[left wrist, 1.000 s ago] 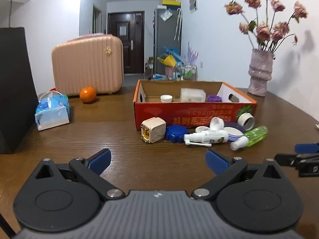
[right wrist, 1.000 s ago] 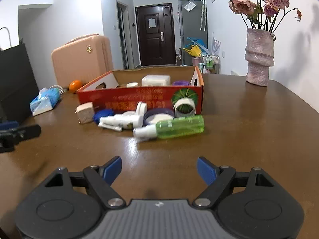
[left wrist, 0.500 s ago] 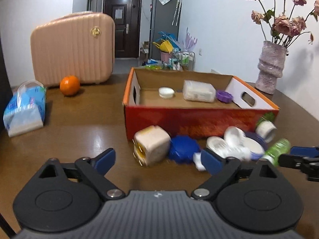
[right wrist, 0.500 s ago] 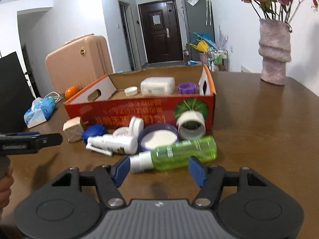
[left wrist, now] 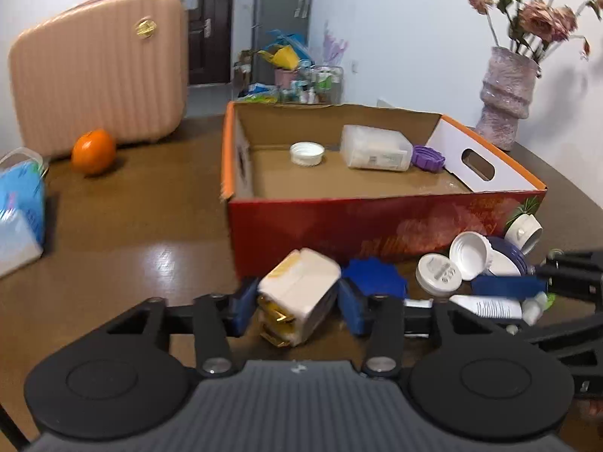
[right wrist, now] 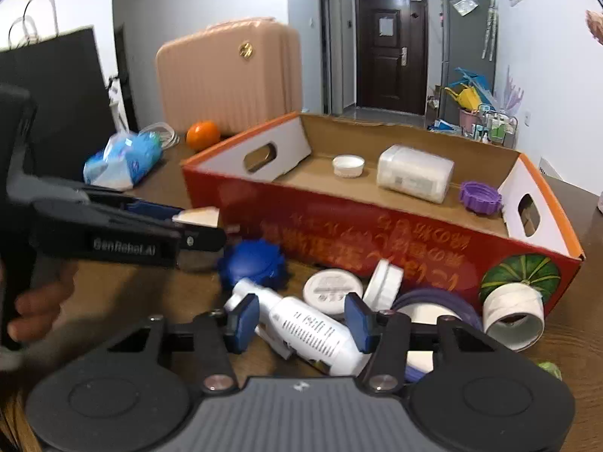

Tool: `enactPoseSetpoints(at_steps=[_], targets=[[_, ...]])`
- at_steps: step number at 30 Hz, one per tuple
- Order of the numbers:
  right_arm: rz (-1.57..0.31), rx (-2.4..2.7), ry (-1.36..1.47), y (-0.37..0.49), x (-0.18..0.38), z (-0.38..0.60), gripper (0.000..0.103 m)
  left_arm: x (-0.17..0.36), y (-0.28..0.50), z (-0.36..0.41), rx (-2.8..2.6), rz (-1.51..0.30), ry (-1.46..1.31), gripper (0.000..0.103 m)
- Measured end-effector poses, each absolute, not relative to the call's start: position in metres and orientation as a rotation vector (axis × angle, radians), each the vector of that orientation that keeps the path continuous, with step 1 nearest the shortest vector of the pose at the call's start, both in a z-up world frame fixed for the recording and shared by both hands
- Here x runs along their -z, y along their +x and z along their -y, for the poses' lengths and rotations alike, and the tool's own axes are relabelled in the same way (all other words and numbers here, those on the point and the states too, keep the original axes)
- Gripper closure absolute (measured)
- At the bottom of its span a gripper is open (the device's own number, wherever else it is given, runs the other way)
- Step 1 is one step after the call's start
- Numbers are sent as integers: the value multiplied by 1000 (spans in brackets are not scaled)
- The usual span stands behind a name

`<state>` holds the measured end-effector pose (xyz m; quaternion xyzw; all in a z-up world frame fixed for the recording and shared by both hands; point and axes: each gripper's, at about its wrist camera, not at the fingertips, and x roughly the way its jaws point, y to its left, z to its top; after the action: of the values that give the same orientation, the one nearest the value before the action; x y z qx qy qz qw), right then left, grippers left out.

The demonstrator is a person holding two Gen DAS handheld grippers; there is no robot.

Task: Organize rigid objects
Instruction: 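Grasp the cream cube with the left gripper while the right gripper grasps the white spray bottle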

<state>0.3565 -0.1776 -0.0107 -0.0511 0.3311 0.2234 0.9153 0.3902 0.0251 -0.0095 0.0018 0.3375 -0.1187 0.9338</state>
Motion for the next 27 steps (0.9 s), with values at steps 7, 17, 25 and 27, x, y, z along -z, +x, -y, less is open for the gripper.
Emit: enactPoseSetpoints(at_steps=[7,17,25,27], targets=[[-714,-493,-62,338,19,163,73,14,390,-23,222,-674,-9,61],[-710,-465,-101,261,15,156,76,-1,277,-35,114,-617,-57,72],[-734,-442,-70,210,12,156,76,-7,186,-42,105,-577,-70,72],[-731,-417,-77,202,9,153,76,-11,173,-43,103,-560,-77,72]])
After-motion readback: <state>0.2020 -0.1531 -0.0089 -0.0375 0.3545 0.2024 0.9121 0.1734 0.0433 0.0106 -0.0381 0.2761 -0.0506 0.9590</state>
